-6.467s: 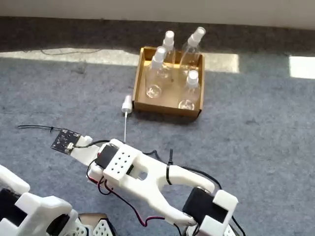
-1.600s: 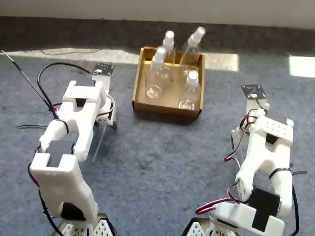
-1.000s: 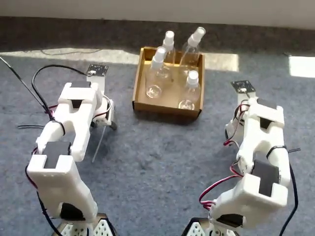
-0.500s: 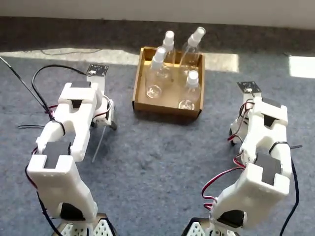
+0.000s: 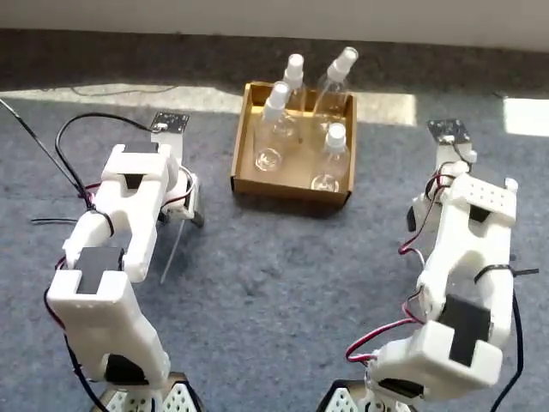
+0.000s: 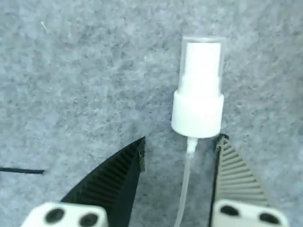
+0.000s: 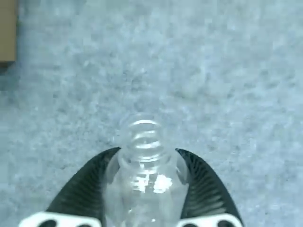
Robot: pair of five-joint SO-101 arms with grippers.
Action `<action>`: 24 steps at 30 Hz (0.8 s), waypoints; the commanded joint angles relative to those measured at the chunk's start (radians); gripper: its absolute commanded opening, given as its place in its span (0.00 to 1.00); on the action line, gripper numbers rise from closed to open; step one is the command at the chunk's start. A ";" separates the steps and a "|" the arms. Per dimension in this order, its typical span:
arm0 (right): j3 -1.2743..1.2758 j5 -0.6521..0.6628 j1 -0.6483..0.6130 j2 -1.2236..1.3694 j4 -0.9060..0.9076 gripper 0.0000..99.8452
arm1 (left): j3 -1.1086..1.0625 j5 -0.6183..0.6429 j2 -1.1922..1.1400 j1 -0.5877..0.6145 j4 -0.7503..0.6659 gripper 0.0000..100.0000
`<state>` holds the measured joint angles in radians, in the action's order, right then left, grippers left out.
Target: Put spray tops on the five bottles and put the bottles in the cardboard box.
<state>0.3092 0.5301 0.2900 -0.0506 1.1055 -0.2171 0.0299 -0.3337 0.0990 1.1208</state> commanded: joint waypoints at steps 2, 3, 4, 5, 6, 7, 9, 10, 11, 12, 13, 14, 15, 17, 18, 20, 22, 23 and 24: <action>0.079 0.003 -0.059 -0.255 0.018 0.00 | 0.051 0.006 0.021 0.005 0.020 0.23; 0.105 0.003 -0.081 -0.303 0.018 0.00 | 0.059 0.006 0.025 0.005 0.021 0.23; 0.133 0.003 -0.101 -0.351 0.016 0.00 | 0.070 0.006 0.028 0.005 0.020 0.23; 0.165 0.003 -0.125 -0.397 0.016 0.00 | 0.084 0.006 0.030 0.005 0.017 0.23; 0.194 0.003 -0.150 -0.441 0.016 0.00 | 0.104 0.006 0.030 0.004 0.018 0.23; 0.220 0.003 -0.174 -0.486 0.016 0.00 | 0.128 0.006 0.028 0.004 0.020 0.23; 0.269 0.003 -0.214 -0.565 0.018 0.00 | 0.174 0.006 0.027 0.002 0.020 0.23; 0.289 0.002 -0.234 -0.602 0.018 0.00 | 0.200 0.006 0.022 -0.001 0.020 0.23; 0.309 -0.014 -0.251 -0.630 0.018 0.00 | 0.225 0.006 0.021 -0.007 0.020 0.23; 0.325 -0.034 -0.268 -0.661 0.018 0.00 | 0.237 0.008 0.019 -0.007 0.015 0.23; 0.340 -0.051 -0.283 -0.687 0.018 0.00 | 0.245 0.011 0.018 -0.008 0.015 0.23; 0.351 -0.063 -0.295 -0.710 0.018 0.00 | 0.243 0.011 0.018 -0.015 0.015 0.23; 0.363 -0.069 -0.308 -0.728 0.018 0.00 | 0.242 0.011 0.018 -0.024 0.014 0.23; 0.378 -0.072 -0.329 -0.759 0.018 0.00 | 0.242 0.011 0.018 -0.035 0.014 0.23; 0.384 -0.072 -0.344 -0.771 0.018 0.00 | 0.242 0.012 0.018 -0.042 0.014 0.23; 0.398 -0.072 -0.383 -0.794 0.018 0.00 | 0.242 0.012 0.013 -0.056 0.014 0.22; 0.414 -0.074 -0.424 -0.812 0.018 0.00 | 0.254 0.014 -0.019 -0.070 0.011 0.19; 0.420 -0.074 -0.446 -0.822 0.018 0.00 | 0.254 0.014 -0.042 -0.077 -0.006 0.18; 0.426 -0.074 -0.464 -0.834 0.018 0.00 | 0.254 0.014 -0.065 -0.082 -0.020 0.18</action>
<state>0.7403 0.4657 -0.1212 -0.8378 1.1178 -0.0069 0.0330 -0.3782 0.0514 1.1285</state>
